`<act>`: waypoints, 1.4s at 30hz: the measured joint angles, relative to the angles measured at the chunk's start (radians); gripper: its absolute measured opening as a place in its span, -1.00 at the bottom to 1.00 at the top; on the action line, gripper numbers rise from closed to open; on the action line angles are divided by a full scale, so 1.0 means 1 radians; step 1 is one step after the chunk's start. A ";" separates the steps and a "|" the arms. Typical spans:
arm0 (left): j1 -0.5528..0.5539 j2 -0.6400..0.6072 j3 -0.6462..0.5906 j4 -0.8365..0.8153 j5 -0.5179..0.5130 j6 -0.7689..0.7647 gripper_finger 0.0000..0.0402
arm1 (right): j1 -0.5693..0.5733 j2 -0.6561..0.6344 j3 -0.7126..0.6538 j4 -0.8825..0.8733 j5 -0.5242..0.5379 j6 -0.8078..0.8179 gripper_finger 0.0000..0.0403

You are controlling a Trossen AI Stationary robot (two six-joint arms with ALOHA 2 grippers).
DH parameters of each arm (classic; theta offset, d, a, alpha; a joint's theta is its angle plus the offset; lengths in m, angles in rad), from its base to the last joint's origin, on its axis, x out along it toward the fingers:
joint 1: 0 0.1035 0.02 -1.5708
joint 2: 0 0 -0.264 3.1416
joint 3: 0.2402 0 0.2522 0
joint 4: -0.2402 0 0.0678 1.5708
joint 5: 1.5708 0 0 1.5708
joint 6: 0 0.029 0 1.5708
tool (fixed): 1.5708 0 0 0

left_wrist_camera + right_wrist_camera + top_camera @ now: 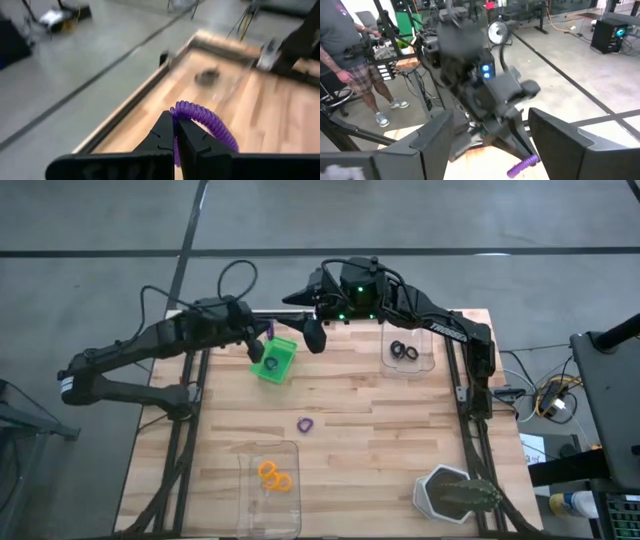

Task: Sort spring keychains
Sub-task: Put the top purple spring keychain into the green bin

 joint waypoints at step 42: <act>0.251 0.661 -0.021 -0.241 0.178 -0.224 -0.86 | 0.000 -0.002 -0.034 -0.110 -0.002 -0.132 0.18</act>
